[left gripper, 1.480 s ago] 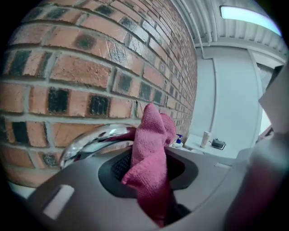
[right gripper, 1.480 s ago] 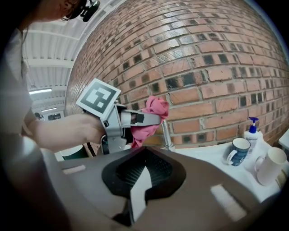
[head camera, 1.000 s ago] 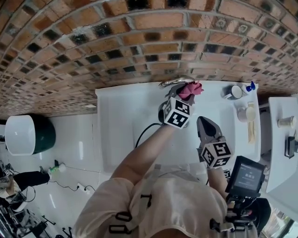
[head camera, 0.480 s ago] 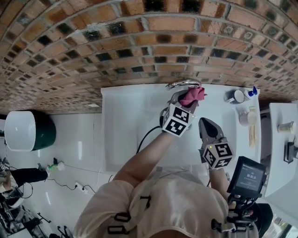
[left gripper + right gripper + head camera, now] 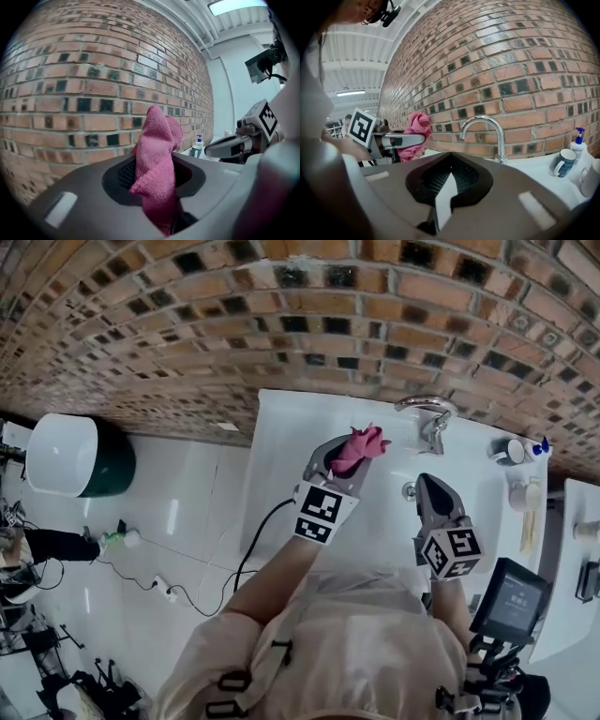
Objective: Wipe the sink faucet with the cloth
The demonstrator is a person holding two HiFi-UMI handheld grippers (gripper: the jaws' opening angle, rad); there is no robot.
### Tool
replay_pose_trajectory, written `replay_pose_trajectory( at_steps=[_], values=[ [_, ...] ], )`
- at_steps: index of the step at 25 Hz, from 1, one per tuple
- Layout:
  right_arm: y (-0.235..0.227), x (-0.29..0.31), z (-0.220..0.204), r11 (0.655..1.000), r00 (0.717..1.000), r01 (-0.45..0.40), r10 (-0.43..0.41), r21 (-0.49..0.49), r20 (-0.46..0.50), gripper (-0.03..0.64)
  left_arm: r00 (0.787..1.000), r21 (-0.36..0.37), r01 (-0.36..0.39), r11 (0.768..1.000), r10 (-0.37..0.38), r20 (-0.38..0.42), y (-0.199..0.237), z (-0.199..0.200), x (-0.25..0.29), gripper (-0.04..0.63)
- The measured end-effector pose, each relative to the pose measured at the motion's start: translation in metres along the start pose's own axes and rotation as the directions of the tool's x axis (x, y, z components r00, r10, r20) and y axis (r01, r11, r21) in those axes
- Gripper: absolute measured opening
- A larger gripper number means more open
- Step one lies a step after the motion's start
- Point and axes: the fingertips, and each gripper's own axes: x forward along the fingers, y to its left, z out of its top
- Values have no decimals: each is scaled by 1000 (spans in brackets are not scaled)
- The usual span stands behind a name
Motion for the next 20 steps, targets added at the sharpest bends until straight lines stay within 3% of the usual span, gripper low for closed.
replay_pose_trajectory(
  at_steps=[5, 10, 15, 20],
  values=[
    [43, 9, -6, 999, 999, -49, 49, -19, -22, -14, 993, -52, -100, 994, 96, -69, 55, -56, -60, 129],
    [82, 20, -17, 996, 994, -91, 89, -25, -57, -14, 964, -104, -233, 967, 216, -155, 101, -111, -107, 128],
    [115, 35, -29, 993, 989, -115, 113, -22, -91, -14, 952, -133, -242, 961, 209, -223, 121, -163, -119, 129],
    [138, 47, -33, 992, 987, -119, 114, -42, -111, -14, 936, -66, -205, 976, 176, -306, 127, -210, -105, 130]
  ],
)
